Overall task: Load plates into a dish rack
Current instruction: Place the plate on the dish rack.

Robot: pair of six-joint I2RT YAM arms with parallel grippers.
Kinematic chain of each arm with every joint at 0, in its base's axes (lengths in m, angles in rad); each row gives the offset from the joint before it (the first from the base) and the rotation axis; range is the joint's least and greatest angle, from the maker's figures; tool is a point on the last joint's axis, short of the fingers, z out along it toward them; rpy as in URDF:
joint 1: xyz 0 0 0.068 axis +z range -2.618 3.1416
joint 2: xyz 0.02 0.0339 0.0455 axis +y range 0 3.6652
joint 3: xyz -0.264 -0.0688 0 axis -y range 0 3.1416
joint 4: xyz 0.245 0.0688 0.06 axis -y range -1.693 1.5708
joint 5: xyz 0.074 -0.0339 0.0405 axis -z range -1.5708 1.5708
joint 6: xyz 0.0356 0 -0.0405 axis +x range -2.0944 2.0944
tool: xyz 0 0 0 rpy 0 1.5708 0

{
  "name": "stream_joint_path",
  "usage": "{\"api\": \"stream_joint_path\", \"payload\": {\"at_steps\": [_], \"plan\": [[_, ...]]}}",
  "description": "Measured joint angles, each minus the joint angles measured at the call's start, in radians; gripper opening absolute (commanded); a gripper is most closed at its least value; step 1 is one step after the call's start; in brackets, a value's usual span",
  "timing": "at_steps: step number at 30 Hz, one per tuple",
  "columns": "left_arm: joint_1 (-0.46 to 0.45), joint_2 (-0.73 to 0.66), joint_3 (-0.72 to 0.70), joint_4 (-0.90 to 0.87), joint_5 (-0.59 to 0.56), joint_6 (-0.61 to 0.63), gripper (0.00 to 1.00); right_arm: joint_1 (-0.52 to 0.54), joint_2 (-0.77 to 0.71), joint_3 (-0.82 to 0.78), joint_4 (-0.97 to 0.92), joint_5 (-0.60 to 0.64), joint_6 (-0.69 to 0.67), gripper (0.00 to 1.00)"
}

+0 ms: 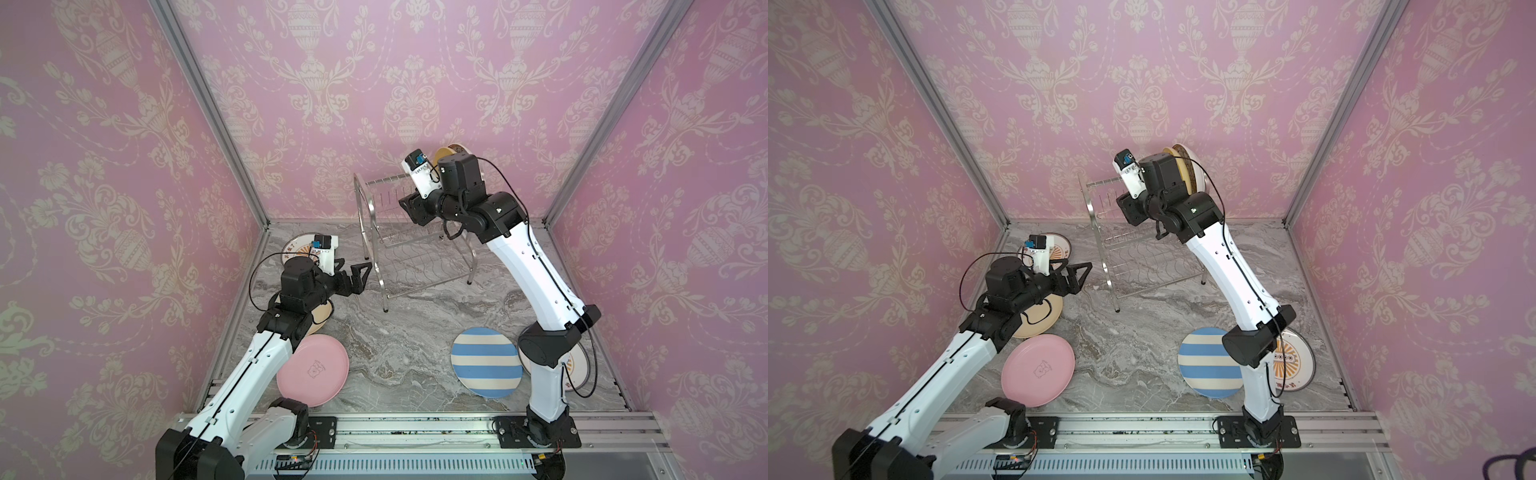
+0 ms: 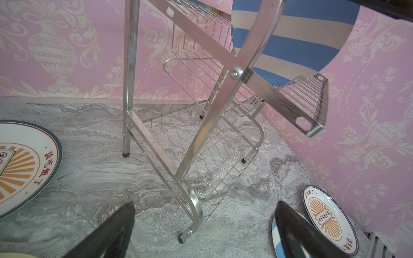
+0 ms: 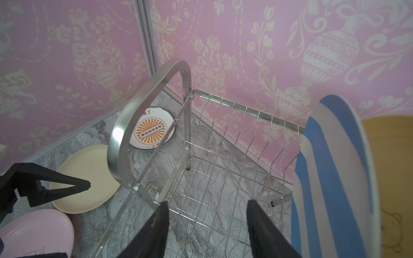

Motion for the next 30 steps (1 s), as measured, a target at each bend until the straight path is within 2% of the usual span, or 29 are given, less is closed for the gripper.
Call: {"api": "stream_joint_path", "payload": {"at_steps": [12, 30], "plan": [[0.000, 0.000, 0.000, -0.006, 0.000, 0.000, 0.99, -0.045, 0.024, 0.030, 0.022, 0.146, 0.031, 0.57], [0.000, 0.014, 0.000, -0.007, 0.000, 0.000, 0.99, -0.095, 0.023, 0.037, 0.034, 0.266, 0.067, 0.60]]}}
